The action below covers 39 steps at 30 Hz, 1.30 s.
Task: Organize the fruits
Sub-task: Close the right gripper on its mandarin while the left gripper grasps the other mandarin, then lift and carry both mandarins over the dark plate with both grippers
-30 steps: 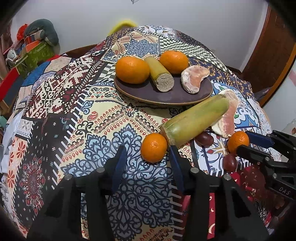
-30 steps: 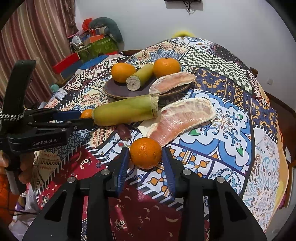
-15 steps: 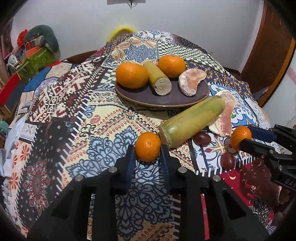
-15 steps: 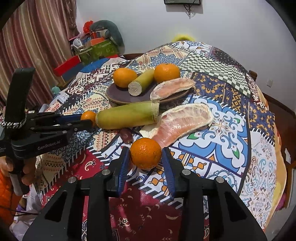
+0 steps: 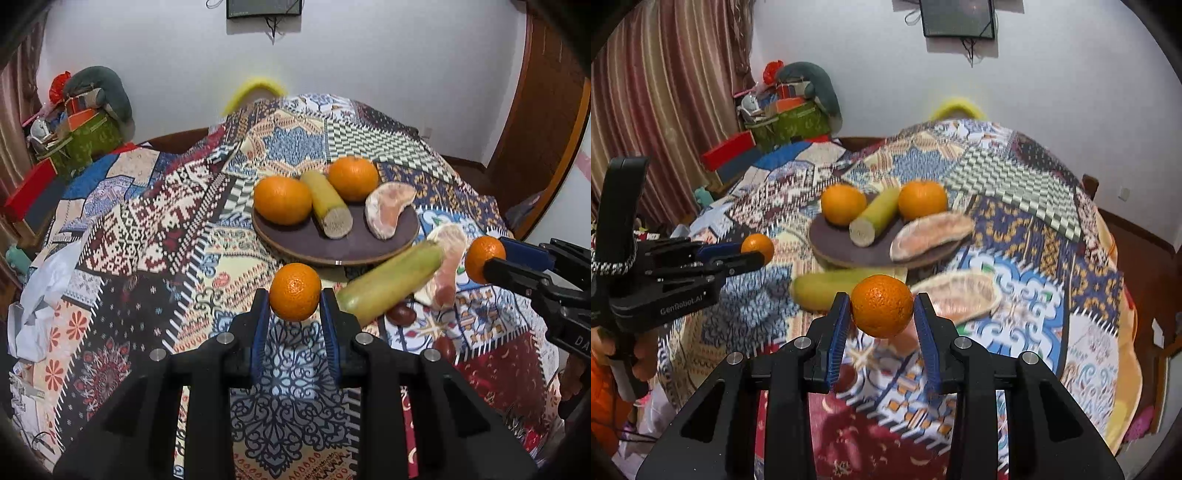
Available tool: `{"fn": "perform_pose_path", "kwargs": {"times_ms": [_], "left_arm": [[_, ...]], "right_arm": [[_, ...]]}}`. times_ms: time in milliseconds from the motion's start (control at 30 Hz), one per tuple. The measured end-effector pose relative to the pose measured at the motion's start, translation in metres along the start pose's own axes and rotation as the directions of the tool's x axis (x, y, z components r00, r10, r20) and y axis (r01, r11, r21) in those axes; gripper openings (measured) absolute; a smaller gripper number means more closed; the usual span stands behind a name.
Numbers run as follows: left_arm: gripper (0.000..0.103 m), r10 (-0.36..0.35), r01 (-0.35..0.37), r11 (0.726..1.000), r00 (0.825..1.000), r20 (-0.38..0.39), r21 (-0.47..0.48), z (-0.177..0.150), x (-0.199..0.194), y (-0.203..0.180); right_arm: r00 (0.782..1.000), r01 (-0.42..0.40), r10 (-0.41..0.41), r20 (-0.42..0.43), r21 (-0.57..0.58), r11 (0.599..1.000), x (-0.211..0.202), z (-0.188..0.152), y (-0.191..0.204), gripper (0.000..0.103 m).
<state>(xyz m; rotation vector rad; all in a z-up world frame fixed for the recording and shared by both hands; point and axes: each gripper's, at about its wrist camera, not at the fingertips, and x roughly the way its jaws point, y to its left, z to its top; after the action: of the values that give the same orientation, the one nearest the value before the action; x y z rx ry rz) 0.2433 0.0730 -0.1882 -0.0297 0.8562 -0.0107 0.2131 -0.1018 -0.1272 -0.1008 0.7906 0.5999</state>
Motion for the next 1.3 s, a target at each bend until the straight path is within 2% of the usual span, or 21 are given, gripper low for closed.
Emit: {"fn": "perform_pose_path", "kwargs": {"times_ms": [200,267,500,667,867,1000,1133,1300], "left_arm": [[0.028,-0.009,0.010,1.000,0.999,0.036,-0.013,0.016,-0.004,0.001],[0.028,-0.013,0.014,1.000,0.999,0.049,-0.017,0.022,-0.004,0.002],[0.028,-0.017,0.019,1.000,0.997,0.069,-0.020,0.038,0.003,0.005],[0.028,-0.025,0.027,0.999,0.998,0.054,-0.033,0.035,0.011,0.010],[0.028,-0.023,0.024,0.999,0.999,0.023,-0.049,0.020,0.014,0.012],[0.028,-0.026,0.027,0.998,0.999,0.021,-0.061,0.009,0.005,0.012],[0.028,-0.036,0.037,0.997,0.999,0.022,-0.066,-0.002,-0.008,0.010],[0.028,-0.044,0.046,0.997,0.999,0.030,-0.063,-0.011,-0.022,0.008]], "right_arm": [[0.998,0.010,-0.010,0.058,-0.007,1.000,-0.003,0.023,-0.001,0.032],[0.997,0.016,-0.014,0.074,-0.017,1.000,-0.003,0.029,-0.001,0.023],[0.996,0.019,-0.016,0.093,-0.035,0.999,0.007,0.044,-0.003,0.023],[0.999,0.012,-0.011,0.035,-0.002,1.000,0.017,0.028,-0.016,0.023],[0.998,-0.006,0.006,-0.059,0.002,1.000,0.014,-0.011,-0.017,0.027],[0.995,-0.035,0.036,-0.091,0.012,0.999,0.007,-0.027,-0.012,0.030],[0.992,-0.075,0.078,-0.097,0.036,0.997,-0.002,-0.036,-0.002,0.038],[0.990,-0.086,0.087,-0.111,0.012,0.996,-0.005,-0.044,0.013,0.039]]}}
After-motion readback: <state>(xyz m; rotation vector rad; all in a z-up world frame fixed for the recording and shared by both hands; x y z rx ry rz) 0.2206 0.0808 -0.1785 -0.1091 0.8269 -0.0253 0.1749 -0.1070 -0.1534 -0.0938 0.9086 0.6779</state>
